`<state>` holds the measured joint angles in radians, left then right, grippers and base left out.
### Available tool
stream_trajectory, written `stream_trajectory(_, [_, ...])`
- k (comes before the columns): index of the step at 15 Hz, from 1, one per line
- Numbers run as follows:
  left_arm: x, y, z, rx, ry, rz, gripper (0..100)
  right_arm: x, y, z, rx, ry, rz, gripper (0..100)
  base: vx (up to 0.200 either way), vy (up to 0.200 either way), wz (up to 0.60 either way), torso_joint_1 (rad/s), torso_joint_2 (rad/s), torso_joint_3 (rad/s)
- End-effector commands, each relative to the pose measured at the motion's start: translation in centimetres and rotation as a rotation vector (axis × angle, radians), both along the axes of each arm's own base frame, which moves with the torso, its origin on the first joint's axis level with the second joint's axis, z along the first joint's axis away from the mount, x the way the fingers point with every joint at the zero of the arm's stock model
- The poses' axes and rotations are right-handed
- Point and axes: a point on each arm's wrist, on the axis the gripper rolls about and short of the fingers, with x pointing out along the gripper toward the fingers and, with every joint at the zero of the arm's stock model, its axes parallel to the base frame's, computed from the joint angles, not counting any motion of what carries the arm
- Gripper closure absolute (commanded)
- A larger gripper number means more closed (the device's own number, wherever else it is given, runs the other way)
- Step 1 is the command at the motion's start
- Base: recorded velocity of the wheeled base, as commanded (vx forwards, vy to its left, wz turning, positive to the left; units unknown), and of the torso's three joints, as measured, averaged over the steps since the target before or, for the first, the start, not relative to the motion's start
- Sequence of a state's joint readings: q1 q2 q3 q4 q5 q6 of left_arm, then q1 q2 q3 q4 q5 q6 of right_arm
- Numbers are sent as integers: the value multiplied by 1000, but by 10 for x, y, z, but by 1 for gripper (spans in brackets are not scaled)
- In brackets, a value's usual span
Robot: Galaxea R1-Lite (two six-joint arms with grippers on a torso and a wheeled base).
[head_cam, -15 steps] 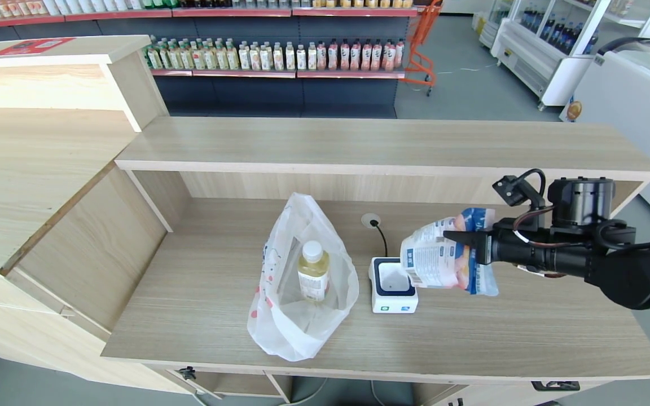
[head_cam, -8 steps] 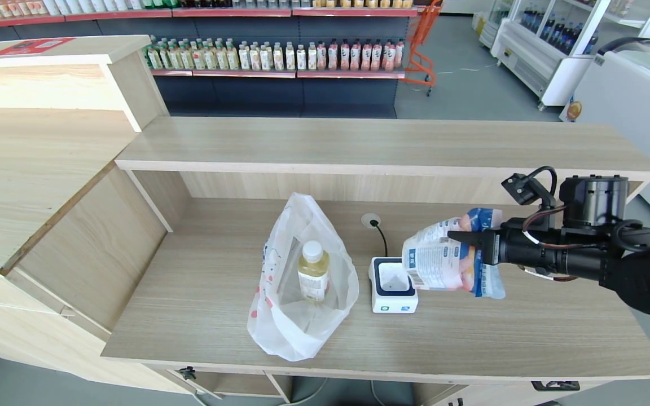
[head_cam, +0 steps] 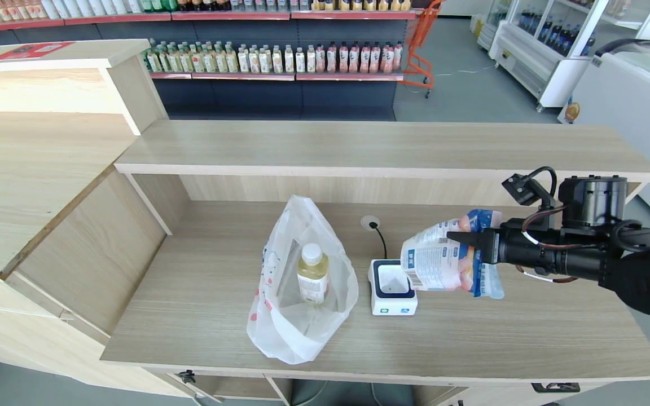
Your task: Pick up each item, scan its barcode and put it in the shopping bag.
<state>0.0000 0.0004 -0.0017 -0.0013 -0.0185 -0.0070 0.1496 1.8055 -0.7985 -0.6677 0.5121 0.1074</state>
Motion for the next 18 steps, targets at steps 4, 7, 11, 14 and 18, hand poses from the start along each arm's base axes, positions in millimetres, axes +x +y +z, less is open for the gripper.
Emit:
stream_trajectory(4, [0, 0, 0, -1, -1, 0, 0, 9, 2, -11, -5, 28, 0, 100, 0, 0, 0, 0, 0, 0])
stream_trajectory(7, [0, 0, 0, -1, -1, 0, 0, 22, 18, -25, -11, 58, 40, 100, 0, 0, 0, 0, 0, 0])
stream_trajectory(11, [0, 0, 0, -1, -1, 0, 0, 50, 52, -37, -26, 35, 120, 100, 0, 0, 0, 0, 0, 0])
stream_trajectory(14, [0, 0, 0, -1, -1, 0, 0, 78, 68, -53, -49, 40, 146, 100, 0, 0, 0, 0, 0, 0])
stream_trajectory(18, [0, 0, 0, -1, -1, 0, 0, 110, 89, -73, -114, 6, 203, 100, 0, 0, 0, 0, 0, 0])
